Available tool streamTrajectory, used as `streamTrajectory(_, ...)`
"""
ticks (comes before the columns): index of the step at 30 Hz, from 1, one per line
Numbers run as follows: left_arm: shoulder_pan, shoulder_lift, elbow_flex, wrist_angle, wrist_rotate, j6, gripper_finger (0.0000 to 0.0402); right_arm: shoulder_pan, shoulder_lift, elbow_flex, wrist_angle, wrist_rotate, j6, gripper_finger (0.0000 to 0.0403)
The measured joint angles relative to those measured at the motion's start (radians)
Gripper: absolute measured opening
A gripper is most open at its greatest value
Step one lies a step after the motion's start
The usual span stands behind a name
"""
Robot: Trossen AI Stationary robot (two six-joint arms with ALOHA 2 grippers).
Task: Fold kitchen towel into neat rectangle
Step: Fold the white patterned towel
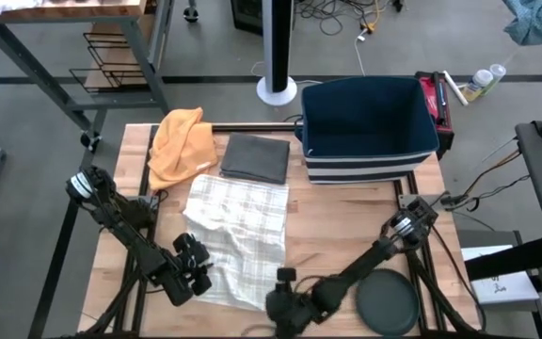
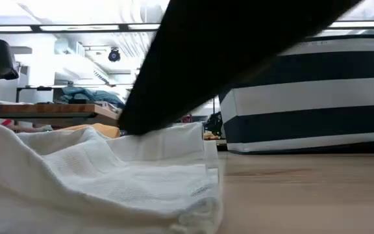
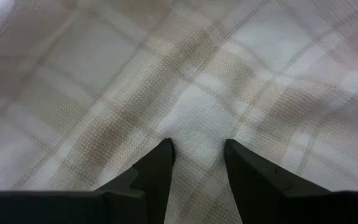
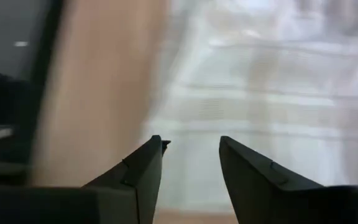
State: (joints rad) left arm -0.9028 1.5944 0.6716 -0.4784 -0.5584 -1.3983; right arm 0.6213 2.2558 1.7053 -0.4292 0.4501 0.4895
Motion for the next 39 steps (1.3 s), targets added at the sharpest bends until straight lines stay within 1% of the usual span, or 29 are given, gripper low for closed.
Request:
streamTrajectory(2, 0.0, 0.0, 0.0, 0.0, 0.005, 0.0, 0.0142, -0.018, 0.011, -0.024, -0.001, -0.016, 0.029, 0.0155)
streamTrajectory(6, 0.0, -0.001, -0.002, -0.001, 0.005, -0.002, 0.0142, -0.01, 0.026, -0.042, 0.008, -0.103, 0.084, 0.0152)
streamTrajectory(11, 0.0, -0.002, -0.005, -0.002, 0.004, 0.001, 0.0142, 0.03, 0.008, -0.046, 0.026, -0.101, 0.101, 0.0157)
streamTrajectory(13, 0.0, -0.009, 0.015, -0.046, 0.03, 0.025, 0.0142, 0.037, -0.008, -0.046, 0.027, -0.092, 0.099, 0.0159)
streamTrajectory(14, 0.0, -0.015, 0.038, -0.097, 0.056, 0.038, 0.0142, 0.038, -0.015, -0.045, 0.029, -0.082, 0.098, 0.016)
streamTrajectory(16, -0.006, -0.032, 0.113, -0.2, 0.079, 0.063, 0.0142, 0.032, -0.021, -0.046, 0.031, -0.063, 0.097, 0.0159)
streamTrajectory(18, -0.017, -0.052, 0.203, -0.258, 0.051, 0.09, 0.0142, 0.008, -0.019, -0.055, 0.03, -0.058, 0.116, 0.0158)
streamTrajectory(20, -0.036, -0.054, 0.275, -0.266, -0.029, 0.128, 0.0142, -0.014, -0.013, -0.069, 0.032, -0.056, 0.149, 0.0158)
streamTrajectory(22, -0.054, -0.045, 0.327, -0.244, -0.125, 0.175, 0.0142, -0.033, -0.013, -0.084, 0.056, -0.049, 0.164, 0.0159)
streamTrajectory(23, -0.056, -0.039, 0.348, -0.224, -0.156, 0.196, 0.0142, -0.039, -0.013, -0.088, 0.073, -0.045, 0.165, 0.016)
streamTrajectory(24, -0.059, -0.032, 0.359, -0.209, -0.176, 0.21, 0.0142, -0.044, -0.013, -0.09, 0.082, -0.04, 0.165, 0.016)
streamTrajectory(28, -0.057, 0.023, 0.345, -0.112, -0.184, 0.238, 0.0142, -0.059, -0.001, -0.095, 0.084, -0.042, 0.152, 0.0158)
streamTrajectory(29, -0.057, 0.041, 0.335, -0.085, -0.179, 0.238, 0.0142, -0.059, 0.003, -0.097, 0.084, -0.046, 0.152, 0.0157)
streamTrajectory(31, -0.058, 0.084, 0.322, -0.06, -0.134, 0.235, 0.0142, -0.059, 0.006, -0.098, 0.086, -0.062, 0.155, 0.0156)
streamTrajectory(34, -0.063, 0.14, 0.32, -0.063, -0.027, 0.191, 0.0142, -0.057, 0.015, -0.098, 0.086, -0.052, 0.167, 0.0159)
streamTrajectory(39, -0.078, 0.192, 0.329, -0.079, 0.158, 0.15, 0.0142, -0.062, 0.025, -0.098, 0.083, -0.049, 0.195, 0.0164)
